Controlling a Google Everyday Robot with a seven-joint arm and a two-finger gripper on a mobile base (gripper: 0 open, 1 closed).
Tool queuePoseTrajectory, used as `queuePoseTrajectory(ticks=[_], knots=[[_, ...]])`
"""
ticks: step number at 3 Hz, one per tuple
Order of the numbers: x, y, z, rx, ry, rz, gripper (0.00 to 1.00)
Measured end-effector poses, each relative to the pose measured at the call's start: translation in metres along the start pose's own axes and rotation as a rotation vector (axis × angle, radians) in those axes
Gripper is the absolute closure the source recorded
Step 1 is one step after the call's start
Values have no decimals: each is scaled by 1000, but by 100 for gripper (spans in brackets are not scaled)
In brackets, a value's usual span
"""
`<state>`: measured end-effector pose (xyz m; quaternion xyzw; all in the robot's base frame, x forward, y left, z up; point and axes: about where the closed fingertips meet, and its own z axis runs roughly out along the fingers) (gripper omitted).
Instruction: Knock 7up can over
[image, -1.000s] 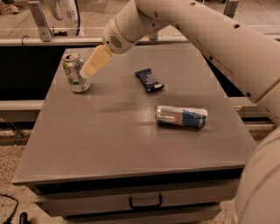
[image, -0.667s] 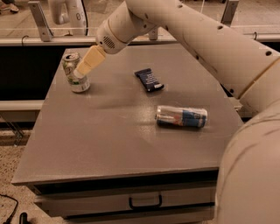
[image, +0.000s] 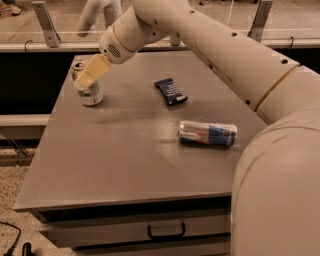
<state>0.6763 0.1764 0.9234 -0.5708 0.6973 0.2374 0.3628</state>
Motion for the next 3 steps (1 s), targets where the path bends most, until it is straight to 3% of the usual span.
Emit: queuePoseTrajectory(ticks=[2, 3], knots=[[1, -1, 25, -14, -16, 19, 0], [0, 1, 29, -18, -35, 22, 16]])
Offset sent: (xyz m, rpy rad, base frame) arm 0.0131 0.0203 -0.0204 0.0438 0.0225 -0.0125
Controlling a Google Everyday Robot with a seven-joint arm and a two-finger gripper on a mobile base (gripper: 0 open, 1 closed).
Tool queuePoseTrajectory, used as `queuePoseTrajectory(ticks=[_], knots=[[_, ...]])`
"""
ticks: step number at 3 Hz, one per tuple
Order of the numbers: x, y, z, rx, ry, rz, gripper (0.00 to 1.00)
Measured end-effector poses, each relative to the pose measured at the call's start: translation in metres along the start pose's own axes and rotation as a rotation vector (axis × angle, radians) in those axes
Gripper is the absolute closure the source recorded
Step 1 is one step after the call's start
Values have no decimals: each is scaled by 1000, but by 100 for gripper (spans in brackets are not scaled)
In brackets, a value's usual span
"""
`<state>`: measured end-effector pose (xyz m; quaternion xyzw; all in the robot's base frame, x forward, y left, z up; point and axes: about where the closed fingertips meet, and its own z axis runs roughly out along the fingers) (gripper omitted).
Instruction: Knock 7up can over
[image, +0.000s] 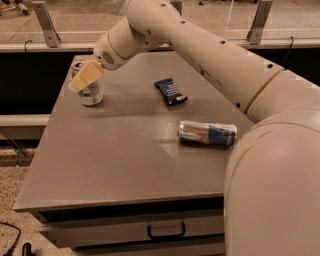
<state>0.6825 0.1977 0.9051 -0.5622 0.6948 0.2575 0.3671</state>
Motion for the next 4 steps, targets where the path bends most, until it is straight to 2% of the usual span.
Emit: queuePoseTrajectory(ticks=[1, 2, 3, 4], knots=[[-3, 4, -3, 1, -23, -7, 39], [-5, 13, -16, 11, -36, -49, 71], [-9, 21, -37, 30, -30, -91, 93], [-13, 26, -71, 35, 22, -176, 100]])
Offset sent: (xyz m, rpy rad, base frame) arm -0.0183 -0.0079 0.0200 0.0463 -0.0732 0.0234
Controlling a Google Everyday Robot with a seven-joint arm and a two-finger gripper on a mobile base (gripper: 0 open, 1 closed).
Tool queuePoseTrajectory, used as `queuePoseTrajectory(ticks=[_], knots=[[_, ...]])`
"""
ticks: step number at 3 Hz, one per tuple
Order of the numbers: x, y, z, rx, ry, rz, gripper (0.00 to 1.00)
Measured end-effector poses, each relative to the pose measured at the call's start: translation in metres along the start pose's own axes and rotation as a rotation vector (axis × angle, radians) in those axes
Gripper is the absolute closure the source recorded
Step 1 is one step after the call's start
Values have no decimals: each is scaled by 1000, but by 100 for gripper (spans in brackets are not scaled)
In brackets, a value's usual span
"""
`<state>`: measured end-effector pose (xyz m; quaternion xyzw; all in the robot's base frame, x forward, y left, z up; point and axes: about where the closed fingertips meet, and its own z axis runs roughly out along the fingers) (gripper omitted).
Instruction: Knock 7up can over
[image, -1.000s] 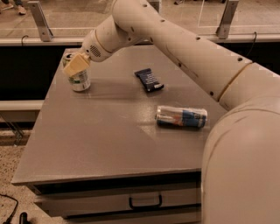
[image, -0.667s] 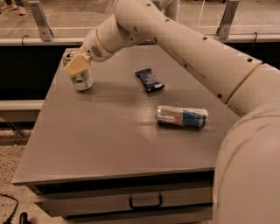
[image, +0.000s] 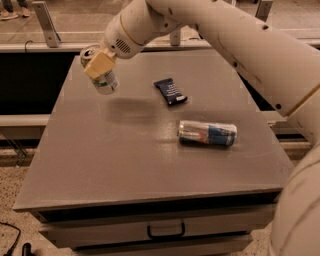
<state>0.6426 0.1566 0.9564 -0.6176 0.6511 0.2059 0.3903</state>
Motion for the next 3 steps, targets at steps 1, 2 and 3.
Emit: queuePoseTrajectory(ticks=[1, 2, 3], knots=[[11, 16, -19, -76, 125, -95, 100], [26, 30, -28, -164, 234, -166, 100], [42, 43, -34, -241, 342, -231, 100]])
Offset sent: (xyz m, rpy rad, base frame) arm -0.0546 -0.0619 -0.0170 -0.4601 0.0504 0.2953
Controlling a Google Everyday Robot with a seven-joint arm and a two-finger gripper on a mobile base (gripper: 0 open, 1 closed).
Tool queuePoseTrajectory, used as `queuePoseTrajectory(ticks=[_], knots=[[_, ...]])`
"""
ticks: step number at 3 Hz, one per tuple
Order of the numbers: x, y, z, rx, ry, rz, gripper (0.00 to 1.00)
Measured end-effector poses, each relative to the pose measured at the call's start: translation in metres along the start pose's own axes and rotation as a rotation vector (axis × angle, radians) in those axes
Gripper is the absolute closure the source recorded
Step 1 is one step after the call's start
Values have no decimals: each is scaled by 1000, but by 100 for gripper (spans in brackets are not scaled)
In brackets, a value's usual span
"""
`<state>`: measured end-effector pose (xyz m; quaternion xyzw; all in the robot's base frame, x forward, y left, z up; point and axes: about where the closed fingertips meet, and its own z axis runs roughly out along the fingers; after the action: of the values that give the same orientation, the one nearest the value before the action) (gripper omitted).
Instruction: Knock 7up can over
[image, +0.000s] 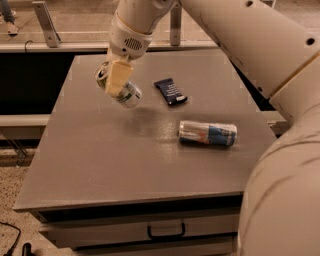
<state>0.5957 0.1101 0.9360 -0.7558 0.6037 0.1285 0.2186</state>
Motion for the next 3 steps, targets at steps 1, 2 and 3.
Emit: queuePoseTrajectory(ticks=[1, 2, 3], knots=[[12, 11, 4, -51, 102, -45, 82], [20, 19, 12, -82, 183, -86, 60], [27, 30, 21, -114, 258, -133, 28]])
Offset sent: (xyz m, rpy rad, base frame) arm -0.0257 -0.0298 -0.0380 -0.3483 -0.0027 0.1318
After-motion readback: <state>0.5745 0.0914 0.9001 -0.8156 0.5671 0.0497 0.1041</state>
